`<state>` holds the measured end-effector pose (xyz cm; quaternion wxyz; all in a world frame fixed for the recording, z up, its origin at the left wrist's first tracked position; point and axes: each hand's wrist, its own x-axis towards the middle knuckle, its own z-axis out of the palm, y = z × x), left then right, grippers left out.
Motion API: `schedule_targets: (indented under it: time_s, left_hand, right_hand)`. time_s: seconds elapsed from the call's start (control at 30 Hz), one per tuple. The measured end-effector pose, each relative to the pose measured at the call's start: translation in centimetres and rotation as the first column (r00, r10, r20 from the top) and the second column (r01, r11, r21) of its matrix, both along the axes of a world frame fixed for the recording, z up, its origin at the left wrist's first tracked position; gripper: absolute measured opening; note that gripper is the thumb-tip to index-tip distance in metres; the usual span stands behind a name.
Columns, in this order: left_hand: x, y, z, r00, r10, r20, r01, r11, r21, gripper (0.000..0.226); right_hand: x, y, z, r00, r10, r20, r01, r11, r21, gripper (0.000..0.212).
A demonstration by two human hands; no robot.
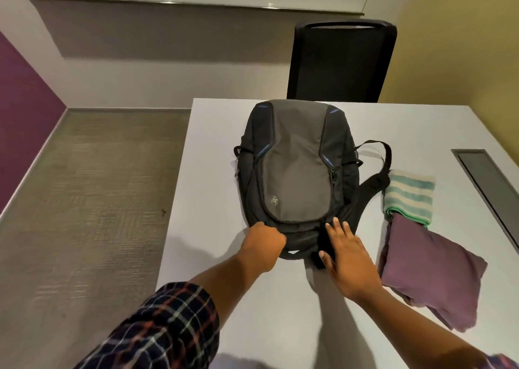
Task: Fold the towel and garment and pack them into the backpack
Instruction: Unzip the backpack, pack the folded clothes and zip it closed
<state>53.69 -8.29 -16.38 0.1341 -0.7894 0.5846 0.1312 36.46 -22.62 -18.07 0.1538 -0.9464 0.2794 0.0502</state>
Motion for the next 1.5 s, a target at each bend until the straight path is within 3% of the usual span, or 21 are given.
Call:
schedule_targets:
  time_s: [0.17, 0.3, 0.37, 0.47, 0.57, 0.63, 0.77, 0.9, 0.97, 1.1, 1.33, 1.5]
  left_hand:
    - [-3.6, 4.2, -0.3, 0.993, -0.096, -0.067, 0.095, 0.995, -0.023, 0.016]
    - [-5.1, 8.0, -0.6, 0.94, 0.038, -0.339, -0.115, 0.971, -0.209, 0.034]
    - [-4.3, 9.5, -1.4, 0.866, 0.169, -0.472, -0.347, 0.881, -0.321, 0.034]
    - [-1.5, 11.0, -3.7, 0.724, 0.388, -0.57, -0.666, 0.609, -0.43, 0.036]
    - [1.5, 11.4, -4.9, 0.598, 0.507, -0.621, -0.801, 0.404, -0.442, 0.021]
    - [3.1, 11.5, -5.9, 0.525, 0.556, -0.645, -0.851, 0.351, -0.39, 0.021]
    - [4.3, 11.2, -6.7, 0.475, 0.576, -0.665, -0.871, 0.416, -0.262, 0.044]
    - [4.9, 10.5, -6.7, 0.443, 0.596, -0.669, -0.893, 0.359, -0.272, 0.028]
    - [5.0, 10.7, -7.0, 0.477, 0.645, -0.597, -0.879, 0.364, -0.31, 0.022]
    - [4.8, 11.6, -7.5, 0.59, 0.687, -0.424, -0.807, 0.498, -0.316, 0.027]
    - [2.8, 13.6, -6.8, 0.728, 0.581, -0.364, -0.685, 0.646, -0.338, 0.021]
    - [-1.5, 16.0, -6.9, 0.776, 0.545, -0.319, -0.631, 0.675, -0.381, 0.017]
  right_hand:
    - [-0.5, 2.3, -0.3, 0.994, 0.102, -0.037, -0.103, 0.994, -0.033, 0.077]
    - [-2.0, 4.6, -2.2, 0.98, 0.146, -0.134, -0.147, 0.989, 0.005, 0.088]
    - [-2.7, 5.7, -3.4, 0.976, 0.141, -0.164, -0.144, 0.989, -0.011, 0.085]
    - [-3.3, 6.3, -4.4, 0.964, 0.144, -0.223, -0.153, 0.988, -0.021, 0.083]
    - [-3.3, 6.2, -4.9, 0.962, 0.138, -0.235, -0.152, 0.988, -0.04, 0.083]
    - [-3.0, 6.2, -5.3, 0.949, 0.137, -0.284, -0.156, 0.987, -0.044, 0.081]
    - [-2.5, 6.2, -6.0, 0.93, 0.129, -0.343, -0.141, 0.99, -0.011, 0.077]
    - [-1.6, 6.1, -5.7, 0.922, 0.164, -0.352, -0.159, 0.986, 0.046, 0.101]
    - [-1.2, 5.7, -4.9, 0.879, 0.212, -0.427, -0.172, 0.977, 0.13, 0.122]
    - [-0.5, 5.3, -3.7, 0.802, 0.297, -0.518, -0.193, 0.95, 0.246, 0.143]
    - [-0.3, 6.5, -3.3, 0.82, 0.262, -0.51, -0.182, 0.962, 0.203, 0.142]
    - [-0.4, 7.0, -4.0, 0.848, 0.213, -0.485, -0.18, 0.977, 0.115, 0.127]
